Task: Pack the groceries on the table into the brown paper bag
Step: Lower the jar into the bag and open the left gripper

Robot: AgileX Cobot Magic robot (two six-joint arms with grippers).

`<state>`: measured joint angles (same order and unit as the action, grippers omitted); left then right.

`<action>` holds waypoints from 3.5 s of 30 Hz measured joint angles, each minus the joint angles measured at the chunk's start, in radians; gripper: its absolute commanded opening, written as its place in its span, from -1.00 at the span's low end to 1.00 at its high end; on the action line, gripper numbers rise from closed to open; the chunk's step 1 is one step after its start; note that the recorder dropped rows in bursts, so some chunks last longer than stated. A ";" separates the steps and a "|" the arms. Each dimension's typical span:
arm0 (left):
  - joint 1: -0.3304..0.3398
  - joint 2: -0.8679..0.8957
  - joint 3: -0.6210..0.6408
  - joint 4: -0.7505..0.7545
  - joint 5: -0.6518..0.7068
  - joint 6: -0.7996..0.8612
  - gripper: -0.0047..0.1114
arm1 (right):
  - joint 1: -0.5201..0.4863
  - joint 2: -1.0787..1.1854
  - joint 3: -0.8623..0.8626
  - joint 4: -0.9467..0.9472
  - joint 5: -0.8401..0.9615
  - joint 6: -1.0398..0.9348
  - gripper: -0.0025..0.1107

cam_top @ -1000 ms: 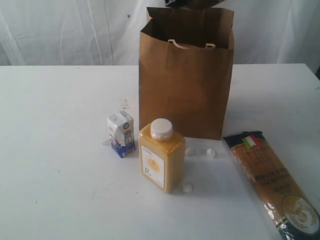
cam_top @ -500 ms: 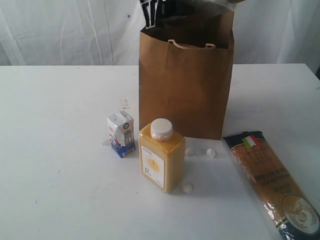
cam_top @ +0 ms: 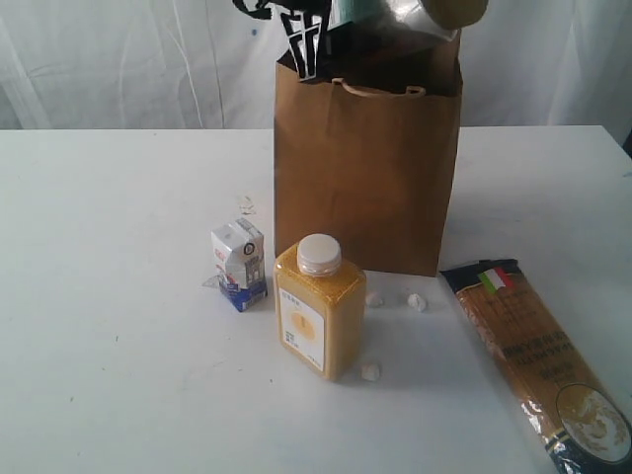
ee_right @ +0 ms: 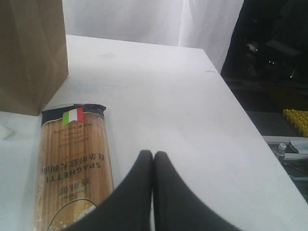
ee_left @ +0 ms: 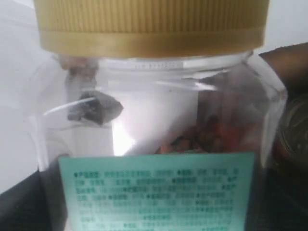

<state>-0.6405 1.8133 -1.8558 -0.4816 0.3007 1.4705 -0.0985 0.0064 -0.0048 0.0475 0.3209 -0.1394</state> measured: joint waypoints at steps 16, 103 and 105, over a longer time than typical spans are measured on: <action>0.000 0.031 -0.029 -0.148 -0.041 -0.021 -0.92 | 0.000 0.000 0.000 0.000 0.000 0.000 -0.96; 0.046 0.091 -0.036 0.029 0.204 -0.199 0.88 | 0.000 0.000 0.000 0.000 0.000 0.022 -0.96; 0.046 0.088 -0.036 0.032 0.191 -0.199 0.88 | 0.000 0.000 0.000 0.000 0.000 0.022 -0.96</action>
<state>-0.5942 1.9008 -1.8916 -0.4497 0.4920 1.2716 -0.0985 0.0064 -0.0048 0.0475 0.3209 -0.1178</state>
